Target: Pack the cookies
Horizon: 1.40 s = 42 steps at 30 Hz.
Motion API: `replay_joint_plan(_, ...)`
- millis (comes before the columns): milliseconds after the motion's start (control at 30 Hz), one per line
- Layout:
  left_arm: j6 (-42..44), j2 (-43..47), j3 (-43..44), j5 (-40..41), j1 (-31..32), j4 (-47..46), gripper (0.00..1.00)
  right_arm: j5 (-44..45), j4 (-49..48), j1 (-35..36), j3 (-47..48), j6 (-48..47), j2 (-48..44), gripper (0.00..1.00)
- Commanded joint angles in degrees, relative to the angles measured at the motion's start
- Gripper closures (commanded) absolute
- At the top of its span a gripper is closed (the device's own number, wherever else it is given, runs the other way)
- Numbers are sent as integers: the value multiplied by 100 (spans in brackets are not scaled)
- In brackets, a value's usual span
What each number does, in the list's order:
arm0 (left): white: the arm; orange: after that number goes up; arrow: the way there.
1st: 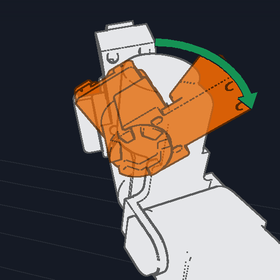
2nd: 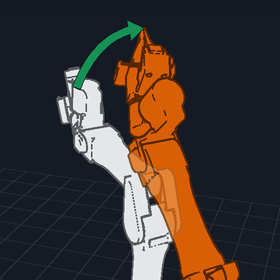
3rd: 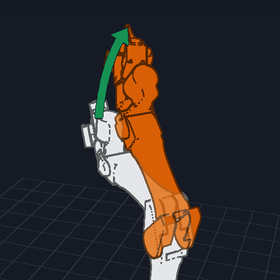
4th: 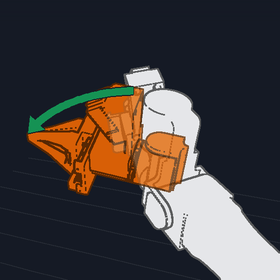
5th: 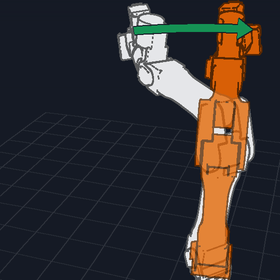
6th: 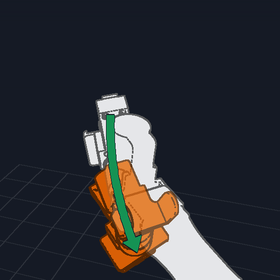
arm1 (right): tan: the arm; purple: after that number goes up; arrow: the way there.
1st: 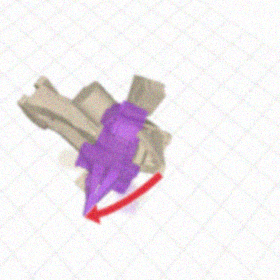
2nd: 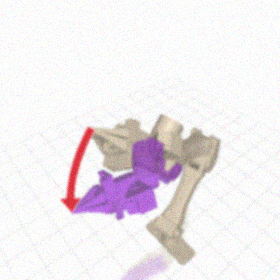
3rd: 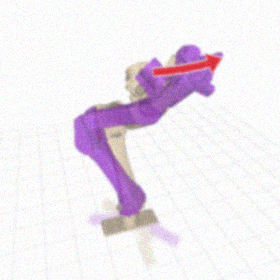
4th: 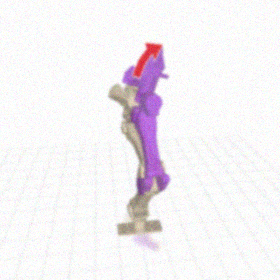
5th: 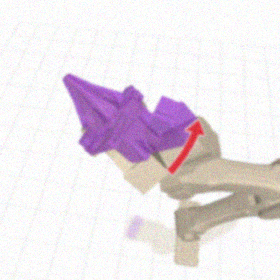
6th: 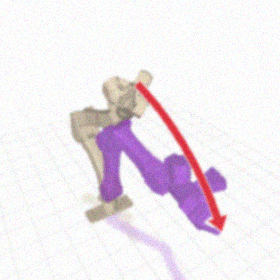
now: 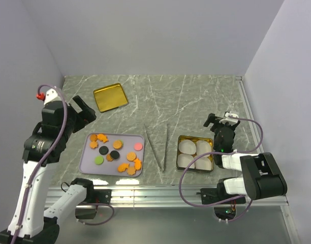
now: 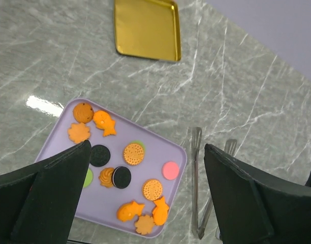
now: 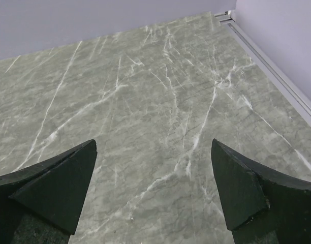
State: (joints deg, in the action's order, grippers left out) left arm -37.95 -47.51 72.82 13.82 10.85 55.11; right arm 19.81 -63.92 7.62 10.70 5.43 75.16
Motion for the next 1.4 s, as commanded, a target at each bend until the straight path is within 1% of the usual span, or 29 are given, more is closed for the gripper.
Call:
replay_joint_plan(0, -45, 224, 356, 260, 5, 306, 1, 14, -297, -6, 29, -33, -54, 0)
replay_joint_plan(67, 505, 303, 400, -97, 101, 167, 1, -4, -288, -14, 37, -25, -54, 0)
replay_joint_plan(100, 996, 382, 435, -317, 145, 80, 1, -56, -270, -32, 46, 2, -54, 0)
replay_joint_plan(133, 1253, 565, 461, -798, 145, -78, 1, -65, -261, -58, 55, 10, -54, 0)
replay_joint_plan(200, 1614, 742, 531, -1223, 154, -185, 1, 4, -278, -67, 38, -7, -80, 0)
replay_joint_plan(233, 1564, 847, 584, -1102, 154, -159, 1, 48, -105, -6, 90, -85, -254, 0)
replay_joint_plan(267, 1459, 840, 628, -927, 145, -37, 1, 145, 341, 72, 212, -130, -473, 0)
replay_joint_plan(333, 1379, 717, 716, -716, 154, 253, 1, 408, 1823, 170, 808, 96, -1122, 0)
replay_joint_plan(367, 1352, 725, 716, -523, 250, 341, 1, 374, 3371, 196, 1603, 264, -1248, 0)
replay_joint_plan(433, 1387, 804, 716, -416, 312, 290, 1, 225, 4785, 292, 2468, 493, -1459, 0)
replay_joint_plan(467, 1387, 813, 725, -320, 321, 246, 1, 451, 6280, 441, 3447, 572, -1503, 0)
replay_joint_plan(500, 1379, 804, 725, 3, 330, 237, 1, 706, 6957, 843, 3926, 695, -1608, 0)
replay_joint_plan(533, 1370, 787, 656, 145, 339, 219, 1, 900, 7459, 995, 4305, 1035, -1714, 0)
replay_joint_plan(567, 1361, 778, 603, 330, 339, 193, 1, 606, 8099, 1040, 4788, 1396, -1845, 0)
replay_joint_plan(600, 1274, 761, 550, 679, 339, 262, 1, 385, 8280, 962, 4862, 1791, -2012, 0)
replay_joint_plan(633, 1177, 778, 462, 918, 339, 315, 1, 200, 8473, 917, 4715, 2447, -2414, 0)
replay_joint_plan(667, 1037, 804, 401, 1146, 339, 386, 0, -228, 8405, 873, 4565, 2645, -2618, 0)
replay_joint_plan(700, 601, 857, 339, 1375, 339, 569, 1, -432, 8405, 821, 4468, 2726, -2803, 0)
replay_joint_plan(733, 335, 927, 321, 1830, 339, 710, 1, -548, 8474, 803, 4450, 2944, -2987, 0)
replay_joint_plan(767, 63, 945, 356, 1921, 339, 842, 1, -697, 8788, 811, 4580, 2990, -3007, 0)
replay_joint_plan(800, -323, 997, 408, 1914, 339, 991, 1, -1003, 8974, 838, 4677, 2999, -2946, 0)
replay_joint_plan(833, -266, 1024, 452, 1426, 339, 923, 1, -1110, 9376, 995, 4904, 2990, -2876, 0)
replay_joint_plan(900, -82, 1085, 427, 747, 339, 765, 1, -1235, 9765, 1319, 5169, 2728, -2543, 0)
replay_joint_plan(933, -159, 1103, 348, 579, 339, 712, 1, -1086, 10211, 1756, 5431, 2709, -2393, 0)
replay_joint_plan(1033, -467, 1051, 190, 543, 339, 738, 1, -1119, 10924, 2374, 5924, 2717, -1725, 0)
replay_joint_plan(1067, -511, 1016, 180, 534, 339, 816, 1, -1050, 11040, 2855, 6013, 2787, -1576, 0)
replay_joint_plan(1167, -669, 823, 189, 455, 339, 1158, 1, -988, 11243, 3577, 6119, 3069, -1101, 0)
replay_joint_plan(1267, -705, 620, 75, 393, 339, 1466, 1, -1426, 11226, 3904, 6058, 3192, -512, 0)
replay_joint_plan(1367, -731, 707, -214, 147, 339, 1415, 1, -1751, 10945, 4379, 5988, 3192, 7, 0)
